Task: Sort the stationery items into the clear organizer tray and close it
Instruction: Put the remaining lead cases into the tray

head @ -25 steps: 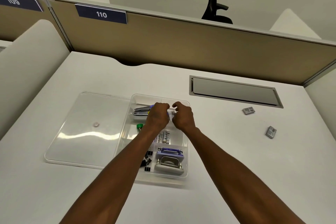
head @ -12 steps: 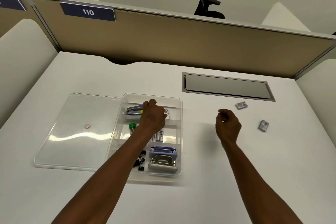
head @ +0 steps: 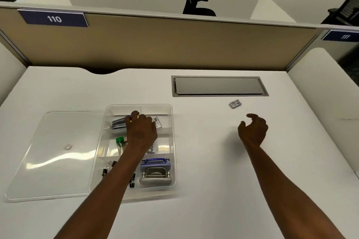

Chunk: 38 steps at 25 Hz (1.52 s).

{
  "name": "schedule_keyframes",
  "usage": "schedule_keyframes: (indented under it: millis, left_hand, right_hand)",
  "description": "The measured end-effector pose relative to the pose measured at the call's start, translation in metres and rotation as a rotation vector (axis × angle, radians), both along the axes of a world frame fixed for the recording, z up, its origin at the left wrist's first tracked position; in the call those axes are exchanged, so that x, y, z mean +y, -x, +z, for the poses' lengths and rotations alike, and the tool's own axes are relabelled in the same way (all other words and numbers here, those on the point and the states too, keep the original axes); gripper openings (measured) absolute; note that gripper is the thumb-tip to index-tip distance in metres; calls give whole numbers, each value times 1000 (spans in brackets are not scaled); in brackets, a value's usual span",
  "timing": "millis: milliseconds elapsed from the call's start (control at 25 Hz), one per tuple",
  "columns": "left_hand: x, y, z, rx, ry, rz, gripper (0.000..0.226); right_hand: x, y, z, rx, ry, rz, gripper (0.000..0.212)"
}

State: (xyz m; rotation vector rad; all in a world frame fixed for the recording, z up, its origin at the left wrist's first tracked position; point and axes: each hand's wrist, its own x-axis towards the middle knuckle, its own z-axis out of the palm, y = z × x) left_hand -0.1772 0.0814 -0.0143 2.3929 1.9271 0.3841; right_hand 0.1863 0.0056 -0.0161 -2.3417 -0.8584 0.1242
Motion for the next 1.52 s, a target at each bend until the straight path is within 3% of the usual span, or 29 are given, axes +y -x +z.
schedule_keyframes:
  millis: [200,480,600,720,1120,1280,1520]
  left_hand:
    - [0,-37,9,-240,-94,-94,16]
    - [4,-101,18,-307,-104,-278,16]
    - [10,-134,21,-286,-93,-378,18]
    - [17,-173,17,-245,-61,-495,23]
    - [46,-310,-25,12,360,-649,67]
    - [60,-328,-42,127,308,-652,59]
    - [41,-320,-61,-156,102,-552,33]
  right_hand:
    - [-6,-31,-3,16,330,14,48]
    - [-21,-24,-24,-18,180,38,36]
    - [-26,-12,-34,-81,47,53,35]
    - [-25,-10,-37,-88,55,61,42]
    - [-18,-19,-54,-152,64,-40,49]
    - [-16,-21,-55,-169,73,-40,47]
    - [-15,-22,-61,-164,49,-53,48]
